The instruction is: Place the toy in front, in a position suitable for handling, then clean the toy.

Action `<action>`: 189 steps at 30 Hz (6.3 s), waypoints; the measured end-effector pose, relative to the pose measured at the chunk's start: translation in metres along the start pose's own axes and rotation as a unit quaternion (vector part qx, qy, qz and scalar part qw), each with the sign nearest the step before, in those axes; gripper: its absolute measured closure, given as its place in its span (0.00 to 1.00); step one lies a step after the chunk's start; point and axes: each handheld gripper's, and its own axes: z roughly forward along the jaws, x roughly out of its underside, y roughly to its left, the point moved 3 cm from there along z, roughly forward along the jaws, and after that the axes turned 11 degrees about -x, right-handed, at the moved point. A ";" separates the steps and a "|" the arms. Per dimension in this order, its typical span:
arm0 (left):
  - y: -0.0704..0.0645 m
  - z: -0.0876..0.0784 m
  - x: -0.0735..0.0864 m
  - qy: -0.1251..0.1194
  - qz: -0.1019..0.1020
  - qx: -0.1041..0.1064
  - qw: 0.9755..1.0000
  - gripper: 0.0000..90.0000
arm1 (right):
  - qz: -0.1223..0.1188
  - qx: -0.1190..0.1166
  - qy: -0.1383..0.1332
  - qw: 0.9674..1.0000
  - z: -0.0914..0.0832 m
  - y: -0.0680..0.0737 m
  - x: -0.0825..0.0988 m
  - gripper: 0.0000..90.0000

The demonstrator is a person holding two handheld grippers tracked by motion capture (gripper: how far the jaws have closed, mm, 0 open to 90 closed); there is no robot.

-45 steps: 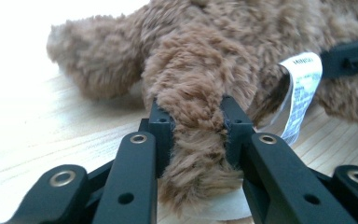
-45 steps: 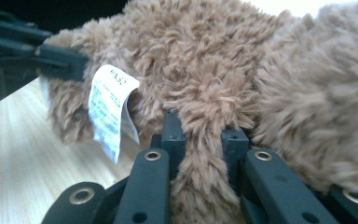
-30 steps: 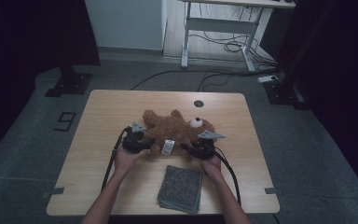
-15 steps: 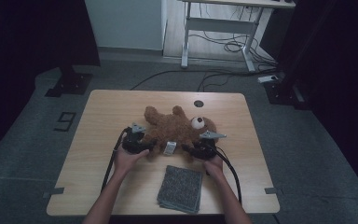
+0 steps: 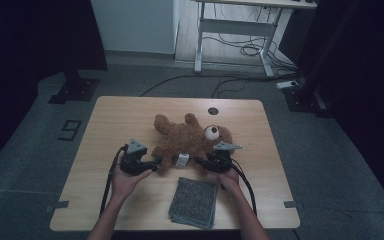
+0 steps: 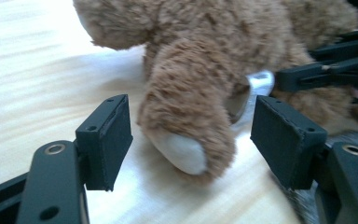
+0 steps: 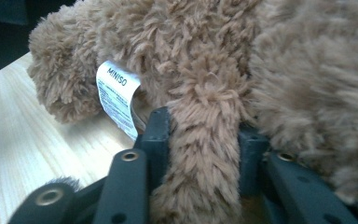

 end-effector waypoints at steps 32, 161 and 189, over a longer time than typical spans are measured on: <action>-0.032 -0.021 0.050 -0.007 0.014 0.042 0.999 0.30 | 0.022 0.033 0.019 0.999 -0.019 0.002 0.022 0.47; -0.043 0.033 -0.003 -0.004 0.039 0.007 0.999 0.82 | -0.001 0.024 -0.034 0.999 -0.041 0.016 0.009 0.75; -0.093 0.063 -0.029 0.013 0.055 0.056 0.997 0.84 | 0.012 0.012 -0.049 0.999 -0.048 0.010 0.008 0.76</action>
